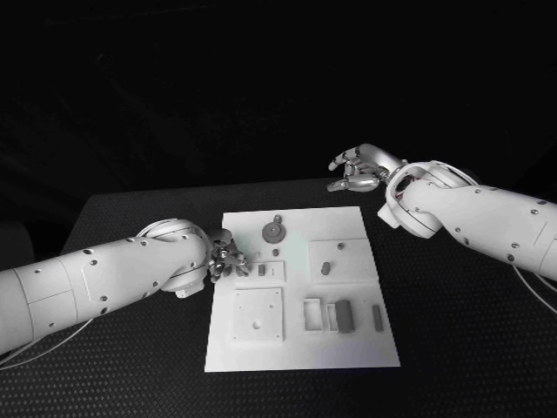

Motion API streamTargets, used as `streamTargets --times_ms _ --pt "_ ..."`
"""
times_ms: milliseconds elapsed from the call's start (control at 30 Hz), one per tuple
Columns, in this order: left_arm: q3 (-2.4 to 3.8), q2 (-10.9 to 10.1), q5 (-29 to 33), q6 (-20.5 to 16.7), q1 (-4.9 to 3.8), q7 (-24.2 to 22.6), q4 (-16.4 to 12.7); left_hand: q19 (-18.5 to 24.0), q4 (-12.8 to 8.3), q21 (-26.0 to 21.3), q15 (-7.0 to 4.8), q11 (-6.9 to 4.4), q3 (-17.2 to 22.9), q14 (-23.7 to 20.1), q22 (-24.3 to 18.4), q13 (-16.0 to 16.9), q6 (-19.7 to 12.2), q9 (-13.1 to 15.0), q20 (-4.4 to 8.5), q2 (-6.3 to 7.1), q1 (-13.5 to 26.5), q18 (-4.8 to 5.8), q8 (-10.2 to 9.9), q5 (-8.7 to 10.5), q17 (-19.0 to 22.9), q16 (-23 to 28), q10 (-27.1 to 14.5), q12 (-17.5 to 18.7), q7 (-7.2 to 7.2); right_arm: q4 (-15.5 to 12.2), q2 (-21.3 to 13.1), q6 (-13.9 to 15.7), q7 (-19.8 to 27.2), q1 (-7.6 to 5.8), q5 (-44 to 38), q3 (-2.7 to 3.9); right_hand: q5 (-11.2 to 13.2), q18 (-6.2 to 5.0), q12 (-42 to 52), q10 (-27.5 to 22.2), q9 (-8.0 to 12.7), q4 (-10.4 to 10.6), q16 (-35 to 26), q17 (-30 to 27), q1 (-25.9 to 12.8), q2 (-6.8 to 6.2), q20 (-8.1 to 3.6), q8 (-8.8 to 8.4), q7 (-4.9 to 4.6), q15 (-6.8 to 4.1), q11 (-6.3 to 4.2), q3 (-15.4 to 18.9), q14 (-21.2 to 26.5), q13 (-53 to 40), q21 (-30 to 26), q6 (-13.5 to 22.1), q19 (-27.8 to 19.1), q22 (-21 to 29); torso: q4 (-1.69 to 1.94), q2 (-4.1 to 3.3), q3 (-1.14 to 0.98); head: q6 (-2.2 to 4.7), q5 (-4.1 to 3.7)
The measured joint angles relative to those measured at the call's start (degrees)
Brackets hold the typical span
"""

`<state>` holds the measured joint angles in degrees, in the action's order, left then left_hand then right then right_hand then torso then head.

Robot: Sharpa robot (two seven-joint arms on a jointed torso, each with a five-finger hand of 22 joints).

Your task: Assemble the parts on the task board

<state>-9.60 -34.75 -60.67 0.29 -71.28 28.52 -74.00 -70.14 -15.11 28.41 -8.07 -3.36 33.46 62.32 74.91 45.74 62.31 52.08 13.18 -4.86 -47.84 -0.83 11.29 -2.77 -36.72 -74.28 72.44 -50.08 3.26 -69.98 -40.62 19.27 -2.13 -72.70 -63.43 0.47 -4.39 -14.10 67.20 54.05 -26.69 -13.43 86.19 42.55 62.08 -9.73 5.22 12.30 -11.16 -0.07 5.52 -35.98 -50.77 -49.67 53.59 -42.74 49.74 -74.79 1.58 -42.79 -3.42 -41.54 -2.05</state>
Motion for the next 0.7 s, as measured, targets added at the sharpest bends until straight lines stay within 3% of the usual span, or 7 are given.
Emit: streamTargets --times_ms 267,700 --pt "-0.09 -0.01 -0.06 0.21 0.05 0.17 0.05 0.16 1.45 0.01 -0.04 -0.03 -0.7 0.02 0.0 0.06 -0.1 -0.35 0.16 3.31 2.12 -0.01 -0.06 -0.16 0.13 0.0 0.03 0.0 0.07 0.0 -0.02 0.0 0.0 0.0 0.0 0.0 0.0 0.0 0.0 0.0 0.0 0.0 0.0 -0.05 0.0 0.0 0.0 0.0 -0.01 -0.07 0.0 0.0 0.11 0.05 0.0 0.01 0.0 0.0 -0.01 0.0 -0.01 -0.06 -0.03" --pt "-0.1 0.07 -0.06 0.55 0.06 0.25 0.16 0.23 2.14 0.01 -0.05 -0.03 -0.7 0.02 -0.01 0.11 -0.11 -0.38 0.23 4.26 2.6 -0.01 -0.02 -0.16 0.14 0.0 0.03 0.0 0.07 0.0 -0.06 0.0 0.01 0.0 0.01 0.0 0.0 0.0 0.0 -0.01 0.05 0.0 0.0 -0.11 0.0 0.0 0.0 0.0 -0.01 -0.06 0.0 0.0 0.11 0.05 0.0 0.01 0.0 0.01 0.0 0.02 -0.01 -0.11 -0.04"
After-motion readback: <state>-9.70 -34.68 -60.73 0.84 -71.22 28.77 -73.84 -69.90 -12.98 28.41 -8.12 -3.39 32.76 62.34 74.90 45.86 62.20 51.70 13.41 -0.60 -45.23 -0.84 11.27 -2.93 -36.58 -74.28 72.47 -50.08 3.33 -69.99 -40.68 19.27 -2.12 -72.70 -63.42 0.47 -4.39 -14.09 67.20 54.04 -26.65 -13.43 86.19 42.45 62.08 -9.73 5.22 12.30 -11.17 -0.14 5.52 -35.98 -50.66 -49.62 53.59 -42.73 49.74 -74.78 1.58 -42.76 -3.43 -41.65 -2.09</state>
